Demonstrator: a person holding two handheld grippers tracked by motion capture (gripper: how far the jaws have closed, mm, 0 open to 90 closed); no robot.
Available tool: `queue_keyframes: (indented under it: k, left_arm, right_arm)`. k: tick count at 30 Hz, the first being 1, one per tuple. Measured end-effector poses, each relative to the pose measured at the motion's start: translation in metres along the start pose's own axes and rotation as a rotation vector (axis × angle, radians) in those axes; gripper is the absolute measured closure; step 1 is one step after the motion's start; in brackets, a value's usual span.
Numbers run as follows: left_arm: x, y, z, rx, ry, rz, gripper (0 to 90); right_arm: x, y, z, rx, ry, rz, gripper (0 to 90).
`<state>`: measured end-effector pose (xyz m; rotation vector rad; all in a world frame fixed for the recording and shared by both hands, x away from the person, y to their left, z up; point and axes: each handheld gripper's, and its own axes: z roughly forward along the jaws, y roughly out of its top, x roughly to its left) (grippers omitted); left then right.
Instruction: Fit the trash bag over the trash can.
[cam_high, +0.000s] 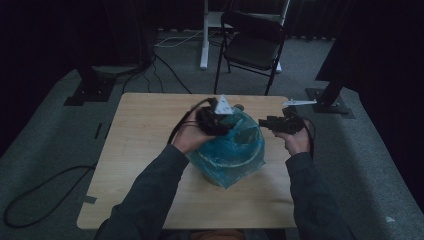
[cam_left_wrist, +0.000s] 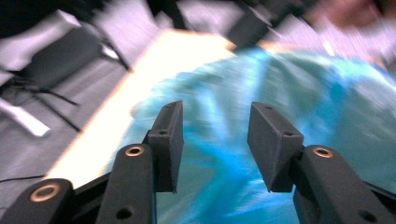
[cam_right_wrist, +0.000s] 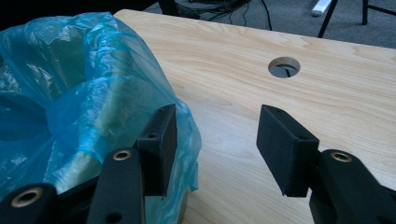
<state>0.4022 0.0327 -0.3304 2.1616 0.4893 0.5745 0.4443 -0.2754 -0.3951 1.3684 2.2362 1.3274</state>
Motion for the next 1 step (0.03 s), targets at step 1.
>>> queue_keyframes:
  k: [1]
  left_arm:
    - [0.0050, -0.0061, -0.0073, -0.032, 0.036, -0.027, 55.3]
  right_arm:
    - [-0.0010, -0.0006, -0.0006, -0.001, 0.000, -0.002, 47.2]
